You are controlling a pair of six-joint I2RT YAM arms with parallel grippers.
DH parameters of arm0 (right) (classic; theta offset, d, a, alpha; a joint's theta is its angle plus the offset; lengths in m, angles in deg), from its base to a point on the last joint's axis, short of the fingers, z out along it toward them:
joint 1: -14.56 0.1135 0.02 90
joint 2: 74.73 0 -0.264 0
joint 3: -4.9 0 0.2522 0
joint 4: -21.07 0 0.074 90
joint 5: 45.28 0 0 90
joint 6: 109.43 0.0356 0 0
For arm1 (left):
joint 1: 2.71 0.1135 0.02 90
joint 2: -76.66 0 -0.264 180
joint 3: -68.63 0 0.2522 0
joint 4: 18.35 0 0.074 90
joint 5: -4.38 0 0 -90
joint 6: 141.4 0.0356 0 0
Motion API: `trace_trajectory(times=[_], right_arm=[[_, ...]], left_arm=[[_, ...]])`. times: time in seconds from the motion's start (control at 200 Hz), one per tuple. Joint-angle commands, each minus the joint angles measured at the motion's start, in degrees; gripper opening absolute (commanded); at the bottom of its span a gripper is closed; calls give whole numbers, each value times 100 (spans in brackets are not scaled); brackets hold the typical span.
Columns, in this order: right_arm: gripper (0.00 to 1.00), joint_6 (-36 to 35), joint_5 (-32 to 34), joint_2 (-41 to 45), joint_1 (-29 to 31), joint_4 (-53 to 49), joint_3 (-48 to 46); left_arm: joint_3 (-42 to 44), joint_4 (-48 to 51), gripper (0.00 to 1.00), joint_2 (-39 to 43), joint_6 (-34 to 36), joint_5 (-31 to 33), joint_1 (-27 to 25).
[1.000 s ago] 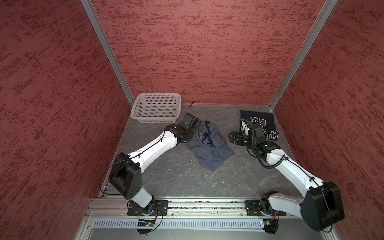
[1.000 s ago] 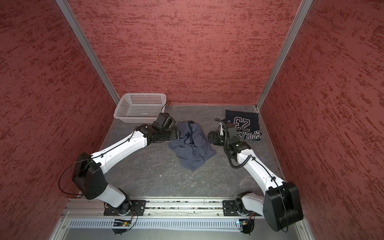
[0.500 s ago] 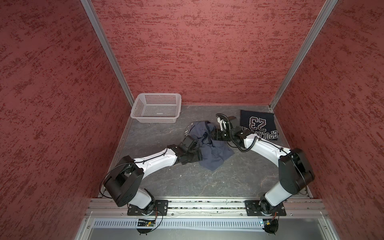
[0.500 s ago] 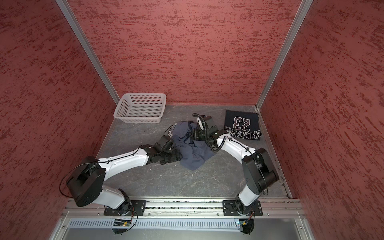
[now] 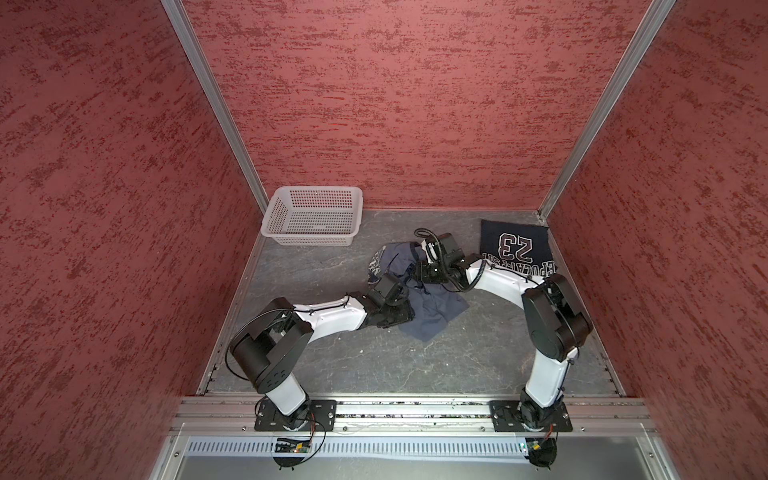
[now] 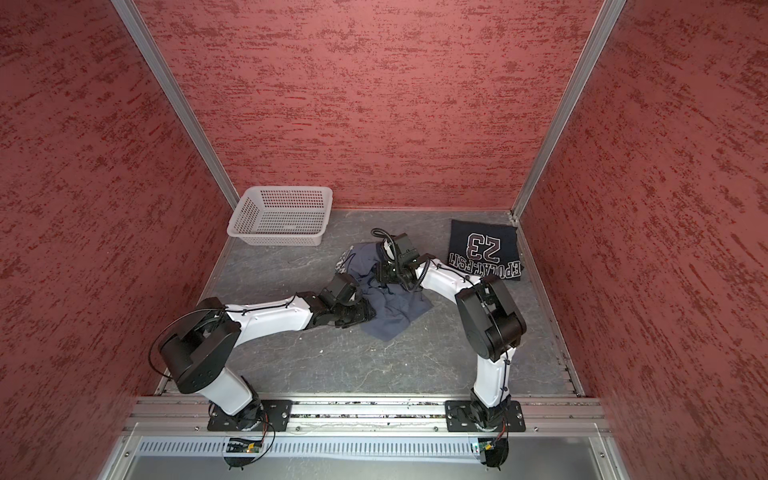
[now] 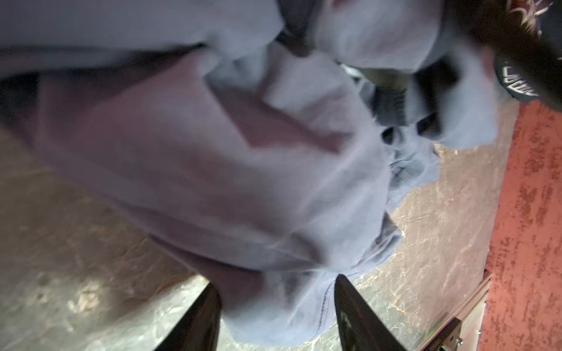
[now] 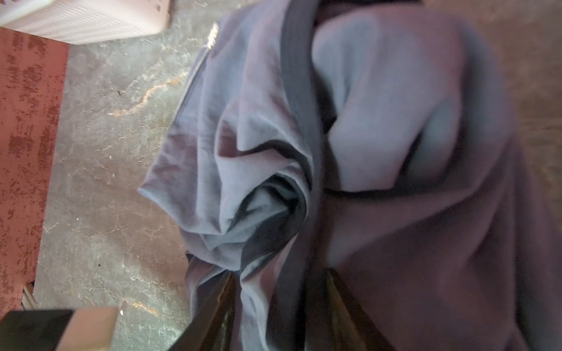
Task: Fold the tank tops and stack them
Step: 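Lower the tank top onto the table while the right gripper reaches to grasp it, then pull the tank top apart with both grippers to spread it flat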
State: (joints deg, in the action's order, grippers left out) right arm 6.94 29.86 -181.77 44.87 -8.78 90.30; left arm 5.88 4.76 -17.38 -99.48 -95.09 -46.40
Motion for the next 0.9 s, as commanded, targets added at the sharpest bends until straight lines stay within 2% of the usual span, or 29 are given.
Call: trace_trajectory(times=[0.0, 0.09, 0.245, 0.336, 0.511, 0.576, 0.711, 0.806, 0.897], right_arm=[[41, -8, -56, -1, 71, -17, 200], [26, -68, 49, 65, 98, -116, 249], [0, -201, 853, 404, 98, -530, 223], [0, -318, 1563, 821, 86, -736, 83], [0, -677, 3222, 2063, -31, -1180, -204], [0, -793, 3621, 2654, -184, -1349, -269], [0, -960, 3653, 3739, -617, -1449, -403], [0, -956, 3565, 4253, -798, -1577, -437], [0, -833, 3177, 4424, -987, -1616, -615]], left_arm=[[26, -270, 48, -174, -8, -128, 2], [45, -293, 34, -194, -4, -130, 62], [187, -319, 9, 18, 16, -132, 278], [252, 16, 0, 370, 221, 134, 435], [338, 909, 0, 1537, 742, 803, 1051], [301, 1296, 0, 2138, 999, 1108, 1331], [71, 1798, 0, 3363, 1490, 1612, 1815], [-22, 1806, 0, 3880, 1646, 1487, 2092], [-20, 1770, 0, 3961, 1663, 1259, 2341]])
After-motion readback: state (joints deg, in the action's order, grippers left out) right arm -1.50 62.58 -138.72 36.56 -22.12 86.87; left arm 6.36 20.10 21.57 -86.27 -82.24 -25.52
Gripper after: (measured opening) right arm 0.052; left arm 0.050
